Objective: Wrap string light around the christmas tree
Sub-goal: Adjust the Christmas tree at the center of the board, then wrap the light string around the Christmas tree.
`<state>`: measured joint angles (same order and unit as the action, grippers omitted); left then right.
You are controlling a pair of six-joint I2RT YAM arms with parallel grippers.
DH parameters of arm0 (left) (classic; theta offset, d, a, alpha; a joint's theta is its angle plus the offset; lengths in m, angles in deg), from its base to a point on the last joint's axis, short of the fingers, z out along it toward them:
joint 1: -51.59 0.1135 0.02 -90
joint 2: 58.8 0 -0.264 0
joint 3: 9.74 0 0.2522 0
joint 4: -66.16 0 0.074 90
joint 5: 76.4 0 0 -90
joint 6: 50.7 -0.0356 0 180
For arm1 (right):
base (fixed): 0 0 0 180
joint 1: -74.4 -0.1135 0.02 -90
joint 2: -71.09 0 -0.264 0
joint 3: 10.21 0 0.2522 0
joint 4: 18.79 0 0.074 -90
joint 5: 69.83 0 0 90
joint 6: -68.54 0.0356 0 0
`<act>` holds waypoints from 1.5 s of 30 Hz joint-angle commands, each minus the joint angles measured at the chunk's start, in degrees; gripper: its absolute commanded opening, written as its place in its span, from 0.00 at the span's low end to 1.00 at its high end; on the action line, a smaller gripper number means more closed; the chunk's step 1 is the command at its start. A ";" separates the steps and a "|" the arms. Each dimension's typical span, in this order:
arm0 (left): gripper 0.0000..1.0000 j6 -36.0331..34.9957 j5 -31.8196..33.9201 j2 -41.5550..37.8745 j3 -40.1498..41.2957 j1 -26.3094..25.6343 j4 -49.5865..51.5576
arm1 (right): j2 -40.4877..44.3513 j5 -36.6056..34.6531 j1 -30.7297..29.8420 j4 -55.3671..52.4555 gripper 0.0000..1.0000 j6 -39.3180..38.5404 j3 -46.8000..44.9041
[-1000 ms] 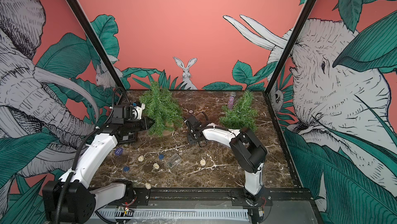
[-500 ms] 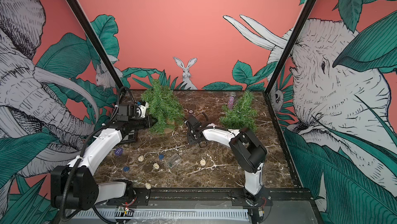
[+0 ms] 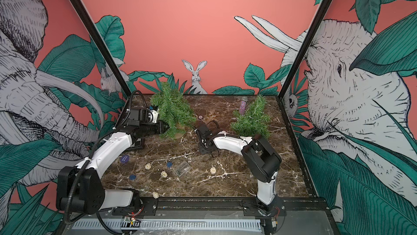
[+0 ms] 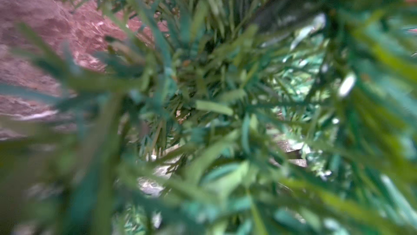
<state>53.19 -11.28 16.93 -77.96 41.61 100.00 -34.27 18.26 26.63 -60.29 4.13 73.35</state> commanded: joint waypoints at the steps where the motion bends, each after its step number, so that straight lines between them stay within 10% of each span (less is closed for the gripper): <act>1: 0.45 -0.97 4.57 -4.57 -1.52 -0.06 7.05 | 2.91 -2.11 -2.01 -2.61 0.54 -2.36 2.04; 23: 0.56 4.12 10.49 -12.50 -1.23 3.44 22.05 | -8.95 -0.25 -22.53 -7.61 0.74 -12.73 19.49; 45: 0.56 6.40 8.76 -11.53 4.72 2.52 19.04 | -12.00 -4.92 -18.08 -12.39 0.69 -12.45 15.15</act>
<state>59.38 -2.04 5.65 -74.41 44.52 119.49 -48.98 15.39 5.89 -69.67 -8.42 91.60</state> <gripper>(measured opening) 0.564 0.689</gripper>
